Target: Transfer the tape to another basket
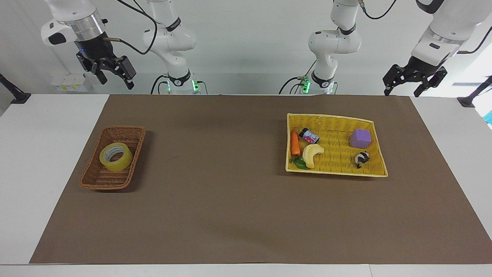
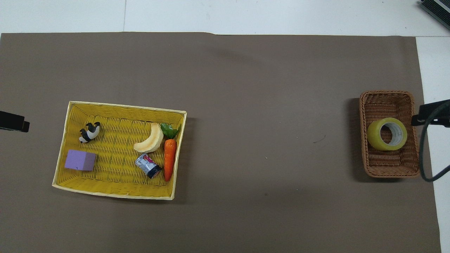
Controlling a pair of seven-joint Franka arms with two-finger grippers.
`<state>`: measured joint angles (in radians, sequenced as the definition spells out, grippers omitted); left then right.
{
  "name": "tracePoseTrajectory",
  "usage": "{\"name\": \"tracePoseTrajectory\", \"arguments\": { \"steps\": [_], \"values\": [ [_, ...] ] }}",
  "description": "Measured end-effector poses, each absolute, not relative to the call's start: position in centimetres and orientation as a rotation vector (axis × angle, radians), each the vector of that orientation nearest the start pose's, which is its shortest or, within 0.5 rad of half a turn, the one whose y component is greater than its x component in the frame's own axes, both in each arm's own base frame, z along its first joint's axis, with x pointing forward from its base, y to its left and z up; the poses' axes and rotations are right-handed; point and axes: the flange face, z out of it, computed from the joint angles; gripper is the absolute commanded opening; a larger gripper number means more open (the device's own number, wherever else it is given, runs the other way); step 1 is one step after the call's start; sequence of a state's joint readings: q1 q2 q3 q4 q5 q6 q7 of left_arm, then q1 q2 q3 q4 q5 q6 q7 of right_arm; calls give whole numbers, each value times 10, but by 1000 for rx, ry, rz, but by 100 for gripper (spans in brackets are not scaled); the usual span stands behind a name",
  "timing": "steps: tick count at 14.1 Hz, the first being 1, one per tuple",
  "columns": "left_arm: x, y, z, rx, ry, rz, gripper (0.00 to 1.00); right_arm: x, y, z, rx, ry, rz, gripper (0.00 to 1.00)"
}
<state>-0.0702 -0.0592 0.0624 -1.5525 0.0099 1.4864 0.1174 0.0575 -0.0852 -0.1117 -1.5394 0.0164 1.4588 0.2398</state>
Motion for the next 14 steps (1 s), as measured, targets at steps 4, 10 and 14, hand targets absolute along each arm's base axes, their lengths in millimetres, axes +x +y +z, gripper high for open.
{"name": "tracePoseTrajectory", "arguments": {
  "steps": [4, 10, 14],
  "values": [
    [527, -2, 658, -3130, 195, 11, 100, 514, -31, 670, -3082, 457, 13, 100],
    [527, -2, 658, -3130, 195, 11, 100, 505, -36, 663, -3130, 328, 38, 100],
    [527, -2, 658, -3130, 195, 11, 100, 504, -36, 662, -3137, 296, 44, 100]
  ]
}}
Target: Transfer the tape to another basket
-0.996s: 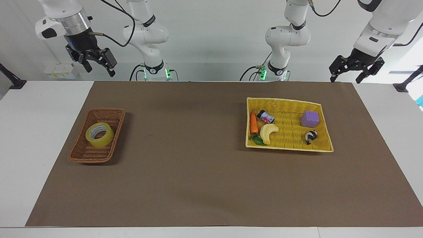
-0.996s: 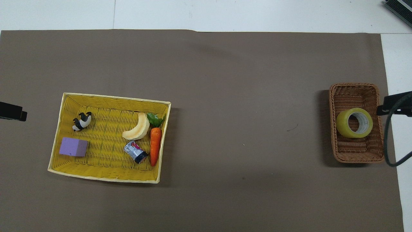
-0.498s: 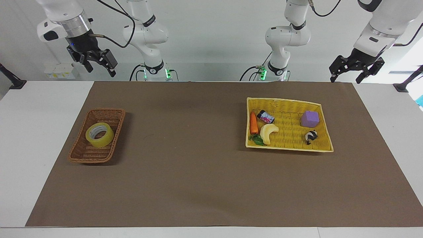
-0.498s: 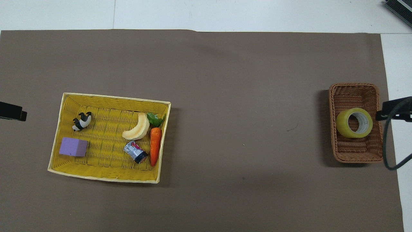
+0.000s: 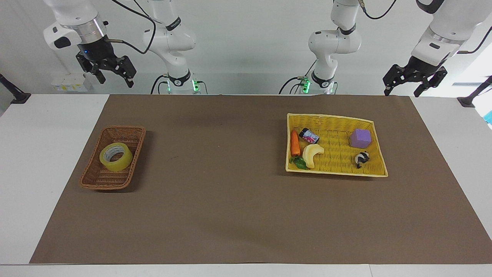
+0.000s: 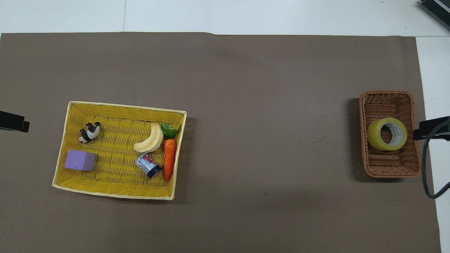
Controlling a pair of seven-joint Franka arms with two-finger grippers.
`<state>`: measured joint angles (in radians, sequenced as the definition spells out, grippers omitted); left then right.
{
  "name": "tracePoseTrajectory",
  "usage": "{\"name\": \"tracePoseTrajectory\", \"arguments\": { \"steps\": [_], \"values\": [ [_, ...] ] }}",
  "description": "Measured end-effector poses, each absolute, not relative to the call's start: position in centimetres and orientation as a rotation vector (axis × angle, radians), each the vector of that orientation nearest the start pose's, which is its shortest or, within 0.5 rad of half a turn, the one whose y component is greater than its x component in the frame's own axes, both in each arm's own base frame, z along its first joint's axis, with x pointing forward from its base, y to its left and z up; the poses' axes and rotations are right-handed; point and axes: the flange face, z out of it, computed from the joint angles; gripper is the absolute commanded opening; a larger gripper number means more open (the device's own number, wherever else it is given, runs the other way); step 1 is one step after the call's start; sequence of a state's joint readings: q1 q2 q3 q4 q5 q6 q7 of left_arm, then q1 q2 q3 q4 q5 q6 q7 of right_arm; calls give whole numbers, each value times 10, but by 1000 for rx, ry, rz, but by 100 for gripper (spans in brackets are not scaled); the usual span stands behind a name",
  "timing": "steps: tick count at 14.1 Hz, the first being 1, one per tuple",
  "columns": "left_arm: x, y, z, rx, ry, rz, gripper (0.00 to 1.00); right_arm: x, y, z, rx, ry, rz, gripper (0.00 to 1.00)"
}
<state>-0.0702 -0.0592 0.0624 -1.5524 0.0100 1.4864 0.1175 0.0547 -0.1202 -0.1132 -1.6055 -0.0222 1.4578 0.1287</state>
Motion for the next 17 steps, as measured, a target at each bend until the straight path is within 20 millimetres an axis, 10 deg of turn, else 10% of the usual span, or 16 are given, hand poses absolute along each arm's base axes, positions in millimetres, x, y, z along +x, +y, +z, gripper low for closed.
{"name": "tracePoseTrajectory", "arguments": {
  "steps": [17],
  "values": [
    [527, -2, 658, -3130, 195, 11, 100, 504, -36, 660, -3147, 176, 49, 100]
  ]
}}
